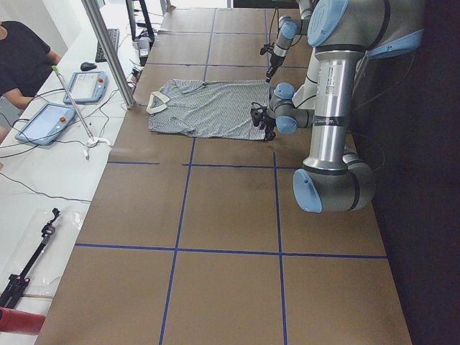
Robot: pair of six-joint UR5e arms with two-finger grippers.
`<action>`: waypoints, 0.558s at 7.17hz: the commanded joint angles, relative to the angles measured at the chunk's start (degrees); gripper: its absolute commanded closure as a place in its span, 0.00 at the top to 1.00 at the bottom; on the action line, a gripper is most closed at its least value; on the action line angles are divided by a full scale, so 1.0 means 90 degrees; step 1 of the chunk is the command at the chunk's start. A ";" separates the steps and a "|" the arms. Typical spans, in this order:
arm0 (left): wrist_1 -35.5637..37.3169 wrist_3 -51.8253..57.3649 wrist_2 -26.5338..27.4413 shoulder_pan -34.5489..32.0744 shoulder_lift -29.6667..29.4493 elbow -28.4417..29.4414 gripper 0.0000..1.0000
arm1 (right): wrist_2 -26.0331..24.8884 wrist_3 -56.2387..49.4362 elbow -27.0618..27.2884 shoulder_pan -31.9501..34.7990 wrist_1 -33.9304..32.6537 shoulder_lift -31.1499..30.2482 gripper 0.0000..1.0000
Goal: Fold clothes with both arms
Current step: 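Grasp both hem corners nearest the robot with left and right grippers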
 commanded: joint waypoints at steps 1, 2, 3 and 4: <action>0.0012 -0.0030 0.0013 0.0018 0.0009 0.0039 0.45 | 0.0000 0.0008 0.0010 0.0010 0.0000 -0.0011 0.00; 0.0012 -0.0040 0.0013 0.0018 0.0009 0.0029 0.00 | 0.0000 0.0008 0.0010 0.0010 0.0000 -0.0011 0.00; 0.0012 -0.0040 0.0013 0.0028 -0.0020 0.0029 0.00 | 0.0000 0.0008 0.0010 0.0010 0.0000 -0.0011 0.00; 0.0012 -0.0059 0.0003 0.0018 -0.0040 -0.0058 0.00 | 0.0000 0.0008 0.0010 0.0010 0.0000 -0.0011 0.00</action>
